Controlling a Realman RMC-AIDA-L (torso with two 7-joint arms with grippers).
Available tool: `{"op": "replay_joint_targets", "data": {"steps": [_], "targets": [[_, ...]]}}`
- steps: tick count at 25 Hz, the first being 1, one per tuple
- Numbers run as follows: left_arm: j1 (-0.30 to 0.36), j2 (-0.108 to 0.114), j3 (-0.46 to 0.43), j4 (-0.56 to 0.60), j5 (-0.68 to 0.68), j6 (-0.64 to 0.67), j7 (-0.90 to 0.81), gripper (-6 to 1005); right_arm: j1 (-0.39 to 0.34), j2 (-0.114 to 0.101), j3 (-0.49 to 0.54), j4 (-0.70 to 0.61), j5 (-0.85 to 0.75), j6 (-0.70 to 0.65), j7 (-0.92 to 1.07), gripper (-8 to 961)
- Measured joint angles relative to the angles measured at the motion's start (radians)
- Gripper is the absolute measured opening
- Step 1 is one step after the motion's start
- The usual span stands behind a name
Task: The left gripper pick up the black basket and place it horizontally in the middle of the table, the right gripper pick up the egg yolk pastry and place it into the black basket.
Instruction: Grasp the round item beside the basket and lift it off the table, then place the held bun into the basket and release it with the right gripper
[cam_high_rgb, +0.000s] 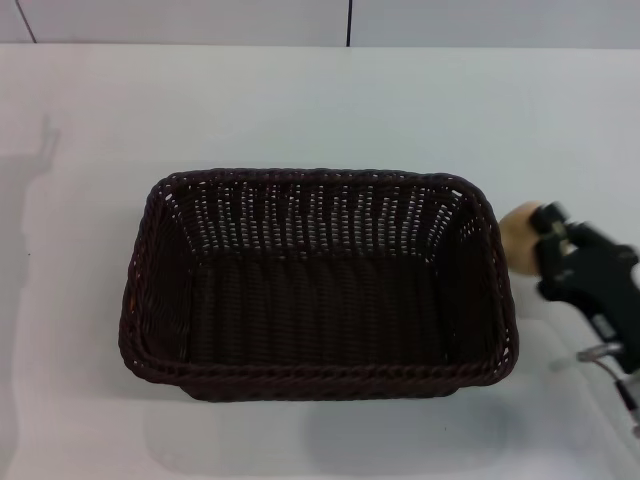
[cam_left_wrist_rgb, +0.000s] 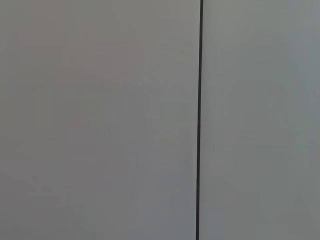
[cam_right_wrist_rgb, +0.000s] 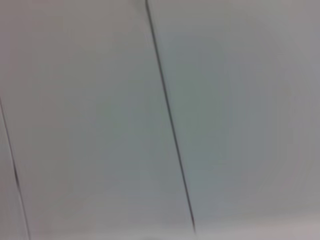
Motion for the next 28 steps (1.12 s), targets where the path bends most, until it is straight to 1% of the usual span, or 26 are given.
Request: {"op": "replay_joint_targets", "data": {"steps": [3, 7, 10, 13, 14, 15, 16, 18, 19, 20, 24, 28], "targets": [[0.003, 0.0, 0.0, 0.0, 0.0, 0.002, 0.0, 838, -0.04, 0.0, -0.004, -0.001, -0.003, -0.191, 0.0, 79], [0.005, 0.0, 0.004, 0.001, 0.0, 0.001, -0.002, 838, -0.06, -0.001, -0.023, -0.004, -0.03, -0.429, -0.001, 57], [0.015, 0.0, 0.011, -0.006, -0.001, 0.005, -0.013, 838, -0.047, 0.0, -0.026, 0.003, -0.059, -0.518, 0.0, 43], [0.02, -0.001, 0.012, -0.006, 0.0, 0.006, -0.015, 838, 0.012, 0.002, -0.026, 0.009, -0.067, -0.485, 0.004, 42], [0.021, -0.001, 0.012, -0.003, 0.0, 0.006, -0.015, 838, 0.043, 0.003, -0.026, 0.012, -0.07, -0.437, 0.004, 42], [0.022, -0.001, 0.013, -0.002, -0.001, 0.006, -0.015, 838, 0.093, 0.004, -0.025, 0.016, -0.07, -0.353, 0.004, 42], [0.023, -0.002, 0.015, -0.001, -0.001, 0.006, -0.015, 838, 0.093, 0.004, -0.025, 0.016, -0.07, -0.353, 0.004, 41], [0.025, -0.002, 0.024, -0.001, -0.001, 0.006, -0.015, 838, 0.148, 0.004, -0.018, 0.018, -0.071, -0.244, 0.01, 41], [0.027, -0.002, 0.029, -0.001, -0.001, 0.007, -0.015, 838, 0.191, 0.001, -0.013, 0.019, -0.07, -0.164, 0.037, 40], [0.028, -0.002, 0.032, -0.001, -0.001, 0.007, -0.015, 838, 0.209, 0.0, -0.012, 0.019, -0.069, -0.136, 0.051, 40], [0.032, -0.003, 0.04, 0.001, -0.001, 0.007, -0.015, 838, 0.227, -0.001, -0.001, 0.019, -0.067, -0.12, 0.065, 39], [0.032, -0.003, 0.04, 0.001, -0.001, 0.007, -0.015, 838, 0.224, -0.001, 0.009, 0.015, -0.065, -0.127, 0.068, 129]]}}
